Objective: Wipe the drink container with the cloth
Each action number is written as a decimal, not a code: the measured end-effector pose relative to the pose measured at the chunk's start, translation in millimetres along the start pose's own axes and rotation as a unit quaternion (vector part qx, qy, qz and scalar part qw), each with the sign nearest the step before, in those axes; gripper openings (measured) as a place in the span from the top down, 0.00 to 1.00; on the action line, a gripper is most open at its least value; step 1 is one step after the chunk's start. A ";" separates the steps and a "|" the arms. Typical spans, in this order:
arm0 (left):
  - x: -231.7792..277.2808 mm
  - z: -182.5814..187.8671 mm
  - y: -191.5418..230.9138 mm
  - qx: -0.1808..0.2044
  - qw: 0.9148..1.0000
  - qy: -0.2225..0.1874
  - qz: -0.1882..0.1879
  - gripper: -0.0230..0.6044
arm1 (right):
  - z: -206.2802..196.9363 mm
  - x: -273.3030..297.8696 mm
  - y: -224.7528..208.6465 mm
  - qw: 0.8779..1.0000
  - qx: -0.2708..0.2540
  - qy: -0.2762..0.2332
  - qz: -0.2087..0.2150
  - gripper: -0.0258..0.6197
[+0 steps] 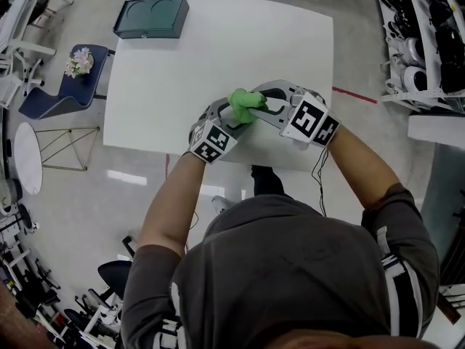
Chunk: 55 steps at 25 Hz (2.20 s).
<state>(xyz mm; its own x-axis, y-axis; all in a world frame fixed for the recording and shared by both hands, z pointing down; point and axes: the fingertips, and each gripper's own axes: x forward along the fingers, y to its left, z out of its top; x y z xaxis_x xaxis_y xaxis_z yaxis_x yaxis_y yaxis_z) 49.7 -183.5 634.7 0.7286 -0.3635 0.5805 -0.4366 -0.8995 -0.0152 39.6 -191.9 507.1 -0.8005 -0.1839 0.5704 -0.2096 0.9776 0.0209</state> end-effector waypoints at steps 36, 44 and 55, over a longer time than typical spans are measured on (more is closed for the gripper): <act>-8.7 -4.6 -0.7 -0.051 0.997 0.032 0.046 0.48 | -125.9 13.0 -11.4 0.937 0.329 0.019 -0.112 0.80; -8.7 -2.9 -1.2 -0.031 0.998 0.042 0.035 0.48 | -151.8 28.8 -19.9 0.940 0.315 0.057 -0.115 0.80; -37.2 44.5 -1.7 0.037 0.999 0.014 -0.015 0.47 | -147.1 22.0 -18.6 0.946 0.299 0.054 -0.112 0.80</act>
<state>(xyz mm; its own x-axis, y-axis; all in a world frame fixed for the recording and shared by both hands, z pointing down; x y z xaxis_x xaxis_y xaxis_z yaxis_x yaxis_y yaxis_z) 46.8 -179.3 576.9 0.7246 -0.3304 0.6048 -0.3746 -0.9255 -0.0568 108.5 -199.0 640.1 -0.6431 -0.3376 0.6874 -0.6740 0.6757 -0.2987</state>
